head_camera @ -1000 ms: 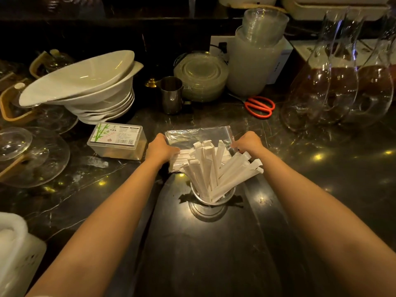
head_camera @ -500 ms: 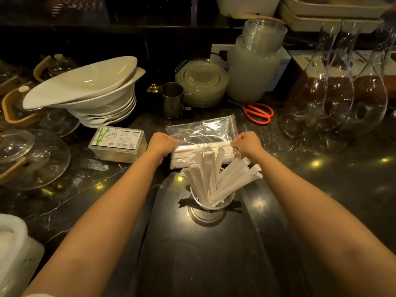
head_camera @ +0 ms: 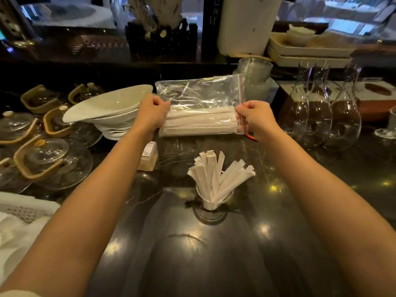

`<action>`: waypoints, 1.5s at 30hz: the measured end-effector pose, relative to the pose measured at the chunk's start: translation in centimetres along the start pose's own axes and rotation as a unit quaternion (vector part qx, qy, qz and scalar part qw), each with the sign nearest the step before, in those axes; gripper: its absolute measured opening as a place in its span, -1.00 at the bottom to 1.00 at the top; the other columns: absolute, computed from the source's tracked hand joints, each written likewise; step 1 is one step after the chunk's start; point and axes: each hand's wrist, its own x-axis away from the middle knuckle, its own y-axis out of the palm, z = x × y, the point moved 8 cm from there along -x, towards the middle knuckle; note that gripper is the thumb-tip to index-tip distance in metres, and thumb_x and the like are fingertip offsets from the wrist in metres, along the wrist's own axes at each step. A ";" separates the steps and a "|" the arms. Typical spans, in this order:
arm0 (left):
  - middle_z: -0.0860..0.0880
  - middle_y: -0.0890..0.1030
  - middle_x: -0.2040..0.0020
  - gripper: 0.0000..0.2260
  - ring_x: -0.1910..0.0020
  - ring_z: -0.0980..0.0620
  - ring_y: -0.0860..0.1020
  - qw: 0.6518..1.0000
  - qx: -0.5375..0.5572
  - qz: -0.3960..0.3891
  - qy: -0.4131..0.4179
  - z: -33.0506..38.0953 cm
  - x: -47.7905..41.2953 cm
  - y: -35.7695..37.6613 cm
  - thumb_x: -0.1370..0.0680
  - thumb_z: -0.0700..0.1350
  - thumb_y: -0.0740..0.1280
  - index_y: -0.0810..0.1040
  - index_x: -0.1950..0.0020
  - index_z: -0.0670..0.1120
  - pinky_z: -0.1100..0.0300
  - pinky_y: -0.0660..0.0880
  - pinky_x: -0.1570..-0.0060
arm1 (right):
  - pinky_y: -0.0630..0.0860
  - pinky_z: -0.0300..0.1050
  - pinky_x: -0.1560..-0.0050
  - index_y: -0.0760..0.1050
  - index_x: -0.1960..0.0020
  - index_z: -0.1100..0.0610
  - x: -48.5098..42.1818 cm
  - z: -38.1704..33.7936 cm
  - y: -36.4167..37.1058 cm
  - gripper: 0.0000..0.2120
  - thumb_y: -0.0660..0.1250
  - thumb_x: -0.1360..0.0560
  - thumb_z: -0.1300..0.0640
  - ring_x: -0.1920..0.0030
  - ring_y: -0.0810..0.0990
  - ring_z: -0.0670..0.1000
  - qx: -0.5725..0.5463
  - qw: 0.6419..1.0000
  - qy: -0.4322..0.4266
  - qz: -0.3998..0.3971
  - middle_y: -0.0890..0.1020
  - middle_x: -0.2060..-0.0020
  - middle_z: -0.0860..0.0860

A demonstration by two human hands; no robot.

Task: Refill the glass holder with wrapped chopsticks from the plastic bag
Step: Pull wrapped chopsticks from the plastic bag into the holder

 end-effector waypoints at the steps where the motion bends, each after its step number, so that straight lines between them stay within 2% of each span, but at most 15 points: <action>1: 0.02 0.39 0.32 -0.76 0.35 0.11 0.33 1.000 0.004 0.011 0.007 0.5 0.5 -0.8 -0.52 -0.13 0.25 0.31 0.33 -0.01 0.24 0.31 0.32 | 0.56 -0.09 0.25 0.44 0.34 0.13 0.8 -0.6 0.1 -0.75 0.24 -0.52 0.22 0.38 0.45 -0.06 -0.009 1.000 -0.003 -0.004 0.48 0.40 0.02; 6: 0.05 0.38 0.30 -0.76 0.36 0.13 0.35 0.998 0.035 0.039 0.015 0.6 4.5 -3.8 -0.48 -0.17 0.30 0.30 0.31 0.00 0.30 0.29 0.40 | 0.48 -0.23 0.41 0.45 0.30 0.14 5.1 -1.4 1.1 -0.77 0.23 -0.53 0.21 0.40 0.45 -0.08 -0.026 0.999 -0.015 -0.042 0.49 0.39 0.02; 10: 0.06 0.35 0.34 -0.75 0.40 0.13 0.31 0.998 0.049 0.047 -0.012 -2.8 8.1 -5.0 -0.46 -0.15 0.33 0.29 0.32 0.01 0.40 0.30 0.51 | 0.48 -0.29 0.55 0.45 0.30 0.16 8.5 0.1 2.1 -0.78 0.23 -0.52 0.24 0.56 0.46 -0.15 -0.060 0.996 0.001 -0.069 0.48 0.41 0.04; 12: 0.02 0.39 0.31 -0.75 0.38 0.10 0.34 0.996 0.058 0.054 -0.043 -4.9 9.7 -5.4 -0.43 -0.13 0.36 0.30 0.33 0.02 0.33 0.33 0.47 | 0.50 -0.30 0.53 0.45 0.30 0.15 10.0 1.2 2.3 -0.79 0.24 -0.51 0.25 0.58 0.47 -0.18 -0.046 0.996 0.004 -0.072 0.49 0.41 0.05; 16: 0.01 0.43 0.28 -0.81 0.32 0.07 0.40 0.990 0.086 0.015 -0.107 -8.8 13.3 -4.9 -0.44 -0.19 0.36 0.35 0.23 -0.02 0.24 0.35 0.36 | 0.50 -0.21 0.41 0.48 0.30 0.15 13.0 4.0 2.5 -0.81 0.28 -0.49 0.22 0.45 0.49 -0.07 -0.003 0.997 0.028 -0.078 0.52 0.42 0.03; 21: -0.04 0.51 0.29 -0.83 0.35 0.06 0.46 0.982 0.072 -0.032 -0.169 -13.4 17.7 -4.0 -0.46 -0.23 0.35 0.38 0.17 -0.03 0.22 0.39 0.35 | 0.44 -0.36 0.50 0.46 0.29 0.18 16.9 7.5 2.8 -0.80 0.25 -0.51 0.22 0.48 0.47 -0.09 0.015 0.991 0.060 -0.117 0.49 0.42 0.04; 25: -0.06 0.50 0.32 -0.83 0.35 0.02 0.43 0.976 0.044 -0.031 -0.211 -16.7 20.5 -3.5 -0.46 -0.24 0.34 0.39 0.19 -0.03 0.18 0.35 0.33 | 0.50 -0.33 0.48 0.46 0.26 0.20 19.3 10.8 3.3 -0.83 0.24 -0.51 0.24 0.50 0.51 -0.10 0.001 0.980 0.113 -0.165 0.50 0.40 0.05; 29: -0.07 0.52 0.27 -0.88 0.17 -0.05 0.49 0.969 0.039 -0.021 -0.245 -18.6 22.7 -2.5 -0.46 -0.26 0.33 0.43 0.08 -0.10 0.13 0.41 0.20 | 0.56 -0.26 0.40 0.49 0.17 0.25 20.9 12.1 3.4 -0.87 0.25 -0.51 0.21 0.46 0.56 -0.09 0.004 0.966 0.136 -0.220 0.54 0.36 0.07; 34: -0.10 0.57 0.07 -0.58 -0.04 -0.09 0.53 0.965 0.001 -0.019 -0.261 -18.1 24.2 -1.0 -0.46 -0.22 0.36 0.33 -0.28 -0.19 0.04 0.45 -0.08 | 0.56 -0.31 0.40 0.48 0.31 0.15 21.8 10.7 2.5 -0.79 0.26 -0.50 0.22 0.46 0.58 -0.14 -0.005 0.964 0.106 -0.243 0.58 0.37 0.02; 37: -0.15 0.47 -0.21 -0.43 -0.22 -0.12 0.45 0.968 -0.056 -0.002 -0.243 -16.6 24.6 -0.6 -0.43 -0.19 0.40 0.24 -0.36 -0.17 0.01 0.41 -0.24 | 0.53 -0.32 0.40 0.46 0.32 0.15 22.0 9.9 2.0 -0.78 0.27 -0.50 0.21 0.46 0.55 -0.14 -0.012 0.967 0.092 -0.239 0.57 0.39 0.02; 39: -0.14 0.46 -0.19 -0.54 -0.17 -0.09 0.45 0.977 -0.084 0.020 -0.193 -14.1 24.9 -0.6 -0.42 -0.16 0.40 0.34 -0.27 -0.15 0.01 0.46 -0.17 | 0.53 -0.32 0.42 0.46 0.32 0.17 22.2 9.5 2.1 -0.78 0.27 -0.50 0.22 0.52 0.55 -0.17 -0.026 0.965 0.093 -0.245 0.55 0.40 0.03; 41: -0.07 0.52 0.12 -0.88 0.10 -0.02 0.49 0.990 -0.061 0.005 -0.129 -10.5 25.5 0.2 -0.46 -0.15 0.35 0.47 0.05 -0.13 0.15 0.48 0.15 | 0.52 -0.34 0.46 0.44 0.34 0.19 22.5 8.9 2.4 -0.77 0.27 -0.50 0.22 0.56 0.53 -0.20 -0.034 0.962 0.085 -0.256 0.53 0.42 0.04; 42: -0.05 0.51 0.27 -0.90 0.24 0.01 0.48 0.993 -0.019 -0.028 -0.110 -8.8 26.0 1.0 -0.49 -0.14 0.31 0.46 0.20 -0.12 0.22 0.45 0.27 | 0.50 -0.36 0.50 0.43 0.35 0.19 22.8 8.5 2.5 -0.76 0.27 -0.49 0.23 0.58 0.52 -0.20 -0.036 0.962 0.073 -0.262 0.52 0.44 0.04; 43: -0.05 0.49 0.35 -0.81 0.34 0.04 0.48 0.992 0.024 -0.068 -0.100 -7.2 26.4 2.0 -0.51 -0.14 0.28 0.44 0.30 -0.12 0.27 0.43 0.35 | 0.47 -0.36 0.53 0.42 0.36 0.19 23.0 8.1 2.7 -0.75 0.28 -0.49 0.23 0.59 0.50 -0.20 -0.035 0.961 0.055 -0.268 0.51 0.46 0.04; 45: -0.05 0.50 0.43 -0.74 0.46 0.09 0.49 0.984 0.078 -0.134 -0.091 -4.9 27.1 3.6 -0.54 -0.12 0.23 0.44 0.35 -0.13 0.32 0.45 0.43 | 0.43 -0.36 0.55 0.40 0.38 0.17 23.4 7.3 3.0 -0.74 0.30 -0.48 0.22 0.60 0.47 -0.20 -0.018 0.961 0.016 -0.276 0.49 0.47 0.04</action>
